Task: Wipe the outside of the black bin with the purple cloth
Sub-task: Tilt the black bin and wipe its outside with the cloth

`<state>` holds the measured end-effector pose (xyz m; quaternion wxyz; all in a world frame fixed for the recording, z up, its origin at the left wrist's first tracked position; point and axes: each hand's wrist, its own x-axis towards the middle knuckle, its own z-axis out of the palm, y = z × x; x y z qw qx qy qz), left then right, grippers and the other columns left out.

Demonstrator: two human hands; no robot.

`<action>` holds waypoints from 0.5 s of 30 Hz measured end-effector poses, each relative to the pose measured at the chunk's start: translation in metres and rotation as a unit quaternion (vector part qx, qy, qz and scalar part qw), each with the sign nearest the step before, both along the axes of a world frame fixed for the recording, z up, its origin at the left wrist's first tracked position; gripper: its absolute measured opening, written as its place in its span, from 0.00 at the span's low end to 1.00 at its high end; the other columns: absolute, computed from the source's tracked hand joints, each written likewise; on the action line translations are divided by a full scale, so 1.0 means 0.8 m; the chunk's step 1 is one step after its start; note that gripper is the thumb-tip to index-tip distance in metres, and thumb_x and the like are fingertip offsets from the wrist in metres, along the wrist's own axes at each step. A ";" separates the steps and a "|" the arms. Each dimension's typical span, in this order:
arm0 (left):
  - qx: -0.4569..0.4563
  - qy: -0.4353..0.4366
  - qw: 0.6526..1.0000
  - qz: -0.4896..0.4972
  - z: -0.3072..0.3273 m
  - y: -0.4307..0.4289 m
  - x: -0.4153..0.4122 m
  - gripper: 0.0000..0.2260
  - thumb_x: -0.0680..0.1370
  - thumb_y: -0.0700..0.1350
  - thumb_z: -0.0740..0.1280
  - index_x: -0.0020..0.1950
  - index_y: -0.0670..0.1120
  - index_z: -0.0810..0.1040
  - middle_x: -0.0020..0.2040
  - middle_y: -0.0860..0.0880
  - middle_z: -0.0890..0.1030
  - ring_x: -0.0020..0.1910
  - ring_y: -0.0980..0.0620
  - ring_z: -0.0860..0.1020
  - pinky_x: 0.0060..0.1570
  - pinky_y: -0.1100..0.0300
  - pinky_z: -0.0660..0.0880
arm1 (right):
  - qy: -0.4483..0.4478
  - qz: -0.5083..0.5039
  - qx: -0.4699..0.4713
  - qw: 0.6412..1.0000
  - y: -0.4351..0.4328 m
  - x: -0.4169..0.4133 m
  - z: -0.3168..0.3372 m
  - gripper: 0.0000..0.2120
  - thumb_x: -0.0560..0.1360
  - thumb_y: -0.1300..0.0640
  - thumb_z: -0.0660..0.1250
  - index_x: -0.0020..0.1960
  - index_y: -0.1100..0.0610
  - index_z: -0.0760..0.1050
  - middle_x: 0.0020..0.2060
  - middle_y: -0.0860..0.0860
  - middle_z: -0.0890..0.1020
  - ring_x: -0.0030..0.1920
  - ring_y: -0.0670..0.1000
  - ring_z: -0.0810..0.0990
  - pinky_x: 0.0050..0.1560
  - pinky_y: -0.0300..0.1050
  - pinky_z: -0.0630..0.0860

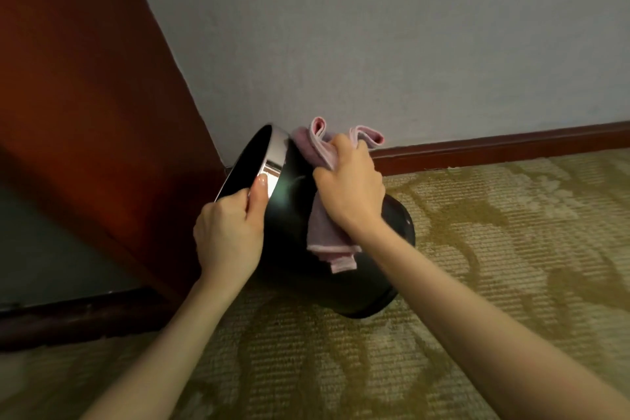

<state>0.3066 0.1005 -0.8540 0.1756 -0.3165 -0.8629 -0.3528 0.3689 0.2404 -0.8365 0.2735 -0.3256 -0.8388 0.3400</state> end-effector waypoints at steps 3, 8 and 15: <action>-0.001 -0.019 1.000 0.007 0.003 0.006 -0.009 0.26 0.79 0.58 0.53 0.24 0.48 0.61 0.22 0.46 0.69 0.24 0.41 0.71 0.27 0.55 0.62 | 0.071 -0.010 0.073 0.995 -0.037 0.019 -0.019 0.12 0.70 0.57 0.64 0.51 0.51 0.67 0.48 0.48 0.67 0.33 0.49 0.70 0.30 0.44 0.67; 0.006 -0.032 0.999 -0.015 0.006 0.010 -0.011 0.24 0.80 0.57 0.52 0.25 0.51 0.64 0.22 0.51 0.69 0.23 0.47 0.72 0.26 0.57 0.64 | 0.097 0.017 0.138 0.986 -0.076 0.049 -0.060 0.15 0.66 0.60 0.68 0.51 0.54 0.70 0.45 0.52 0.70 0.32 0.45 0.67 0.27 0.29 0.54; -0.026 0.001 0.999 -0.037 0.015 0.038 0.002 0.27 0.80 0.58 0.52 0.29 0.43 0.72 0.27 0.45 0.75 0.28 0.42 0.73 0.28 0.53 0.67 | 0.095 0.011 0.203 0.974 -0.061 0.076 -0.086 0.16 0.66 0.55 0.64 0.54 0.51 0.71 0.45 0.51 0.69 0.33 0.50 0.72 0.27 0.38 0.58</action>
